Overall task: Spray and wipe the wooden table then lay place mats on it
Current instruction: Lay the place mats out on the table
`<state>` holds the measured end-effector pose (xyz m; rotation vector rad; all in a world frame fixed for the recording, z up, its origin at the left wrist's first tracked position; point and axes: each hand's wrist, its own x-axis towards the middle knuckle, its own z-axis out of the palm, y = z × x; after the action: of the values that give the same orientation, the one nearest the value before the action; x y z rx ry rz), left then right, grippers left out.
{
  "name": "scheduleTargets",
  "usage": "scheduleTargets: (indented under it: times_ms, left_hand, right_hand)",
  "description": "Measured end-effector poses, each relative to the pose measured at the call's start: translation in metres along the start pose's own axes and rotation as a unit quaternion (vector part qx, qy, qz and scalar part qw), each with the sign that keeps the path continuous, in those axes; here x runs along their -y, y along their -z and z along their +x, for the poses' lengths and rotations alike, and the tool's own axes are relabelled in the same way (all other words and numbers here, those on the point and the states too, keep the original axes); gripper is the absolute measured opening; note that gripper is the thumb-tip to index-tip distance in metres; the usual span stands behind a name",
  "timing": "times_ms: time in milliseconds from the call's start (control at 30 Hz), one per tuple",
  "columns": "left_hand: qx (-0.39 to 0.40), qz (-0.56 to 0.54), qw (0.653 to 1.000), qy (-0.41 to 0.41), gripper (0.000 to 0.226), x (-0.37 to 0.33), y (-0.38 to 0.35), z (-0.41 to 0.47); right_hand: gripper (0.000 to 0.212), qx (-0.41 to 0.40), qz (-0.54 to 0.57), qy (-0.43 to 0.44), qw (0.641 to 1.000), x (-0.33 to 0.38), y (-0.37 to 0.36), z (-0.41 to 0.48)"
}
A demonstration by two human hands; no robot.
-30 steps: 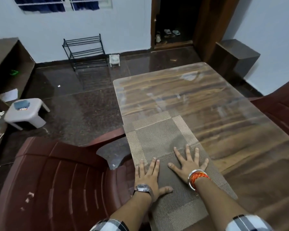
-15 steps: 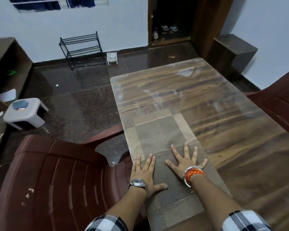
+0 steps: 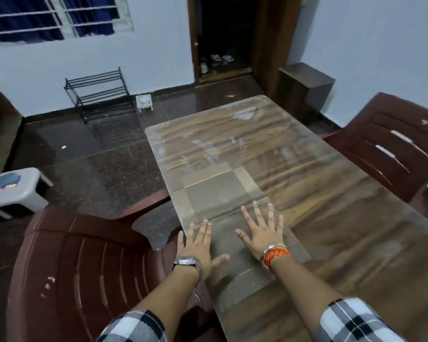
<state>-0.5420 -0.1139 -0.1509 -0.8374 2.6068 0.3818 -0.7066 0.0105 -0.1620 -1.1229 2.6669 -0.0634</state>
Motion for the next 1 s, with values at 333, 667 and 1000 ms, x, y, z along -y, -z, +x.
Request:
scheduleTargets:
  times_ms: [333, 667, 1000]
  left_hand:
    - [-0.213, 0.013, 0.960, -0.181, 0.081, -0.079, 0.053, -0.085]
    - [-0.163, 0.004, 0.909, -0.385, 0.078, -0.222, -0.011, -0.208]
    - [-0.106, 0.062, 0.860, -0.496, 0.079, -0.374, -0.102, -0.314]
  right_hand:
    - [0.072, -0.171, 0.016, -0.101, 0.980, -0.011, 0.060, -0.151]
    - [0.064, -0.207, 0.035, -0.315, 0.926, -0.098, 0.053, -0.400]
    - [0.062, -0.192, 0.086, -0.459, 0.863, -0.195, 0.006, -0.583]
